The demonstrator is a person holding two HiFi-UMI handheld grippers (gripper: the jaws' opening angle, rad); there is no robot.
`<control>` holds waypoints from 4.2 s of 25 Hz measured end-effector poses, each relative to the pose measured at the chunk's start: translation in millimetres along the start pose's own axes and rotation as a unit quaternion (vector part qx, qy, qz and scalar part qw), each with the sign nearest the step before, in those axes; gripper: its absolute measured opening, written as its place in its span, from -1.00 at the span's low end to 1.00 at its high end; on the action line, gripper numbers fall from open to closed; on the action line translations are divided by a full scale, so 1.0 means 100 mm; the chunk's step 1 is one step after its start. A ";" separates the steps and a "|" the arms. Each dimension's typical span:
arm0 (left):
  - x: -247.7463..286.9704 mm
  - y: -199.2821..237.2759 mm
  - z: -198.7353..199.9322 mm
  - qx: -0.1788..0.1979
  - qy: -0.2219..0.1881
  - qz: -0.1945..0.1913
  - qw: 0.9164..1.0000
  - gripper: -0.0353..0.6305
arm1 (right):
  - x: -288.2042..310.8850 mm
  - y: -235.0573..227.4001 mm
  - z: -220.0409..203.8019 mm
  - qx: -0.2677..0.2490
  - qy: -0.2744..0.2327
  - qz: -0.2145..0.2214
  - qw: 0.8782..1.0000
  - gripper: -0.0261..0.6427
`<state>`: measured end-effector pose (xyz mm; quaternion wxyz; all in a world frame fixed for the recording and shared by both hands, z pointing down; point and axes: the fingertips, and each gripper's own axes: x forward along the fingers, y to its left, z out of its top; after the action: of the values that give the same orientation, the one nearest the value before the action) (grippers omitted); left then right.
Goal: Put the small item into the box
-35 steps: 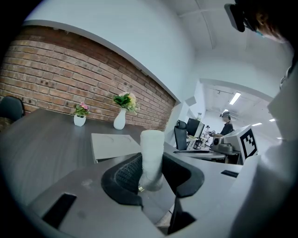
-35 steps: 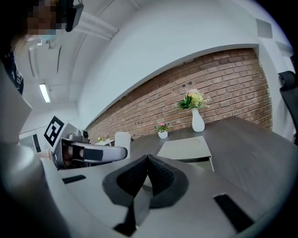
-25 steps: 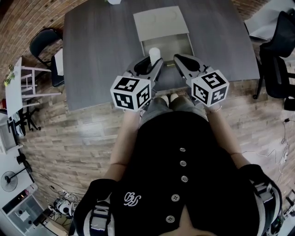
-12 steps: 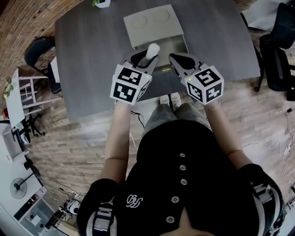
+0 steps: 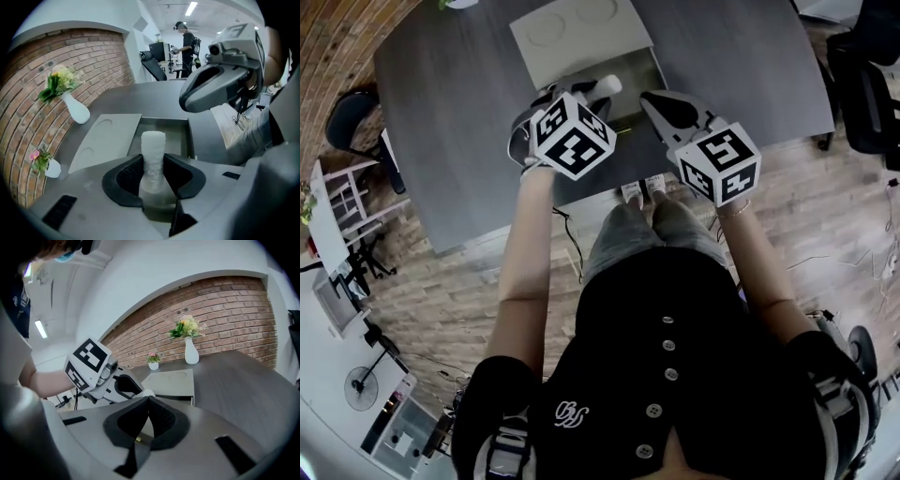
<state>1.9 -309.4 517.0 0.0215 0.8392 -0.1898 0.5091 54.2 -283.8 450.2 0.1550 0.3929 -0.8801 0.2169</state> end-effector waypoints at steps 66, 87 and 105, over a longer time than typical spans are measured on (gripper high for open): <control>-1.18 -0.25 0.09 -0.350 -0.309 0.063 0.882 -0.83 | -0.02 0.81 0.40 -0.072 -0.007 0.081 0.994 -0.92; -1.17 -0.35 0.03 -0.355 -0.297 0.077 0.883 -0.84 | -0.09 0.90 0.31 -0.071 -0.011 0.091 0.993 -0.92; -1.13 -0.42 0.01 -0.361 -0.282 0.075 0.886 -0.84 | -0.11 0.97 0.23 -0.076 0.002 0.100 0.992 -0.92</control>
<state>-29.5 -236.7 425.4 0.2296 0.8650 -0.4211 0.1473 -14.6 -231.3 400.2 0.1638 0.2898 -0.9284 0.1650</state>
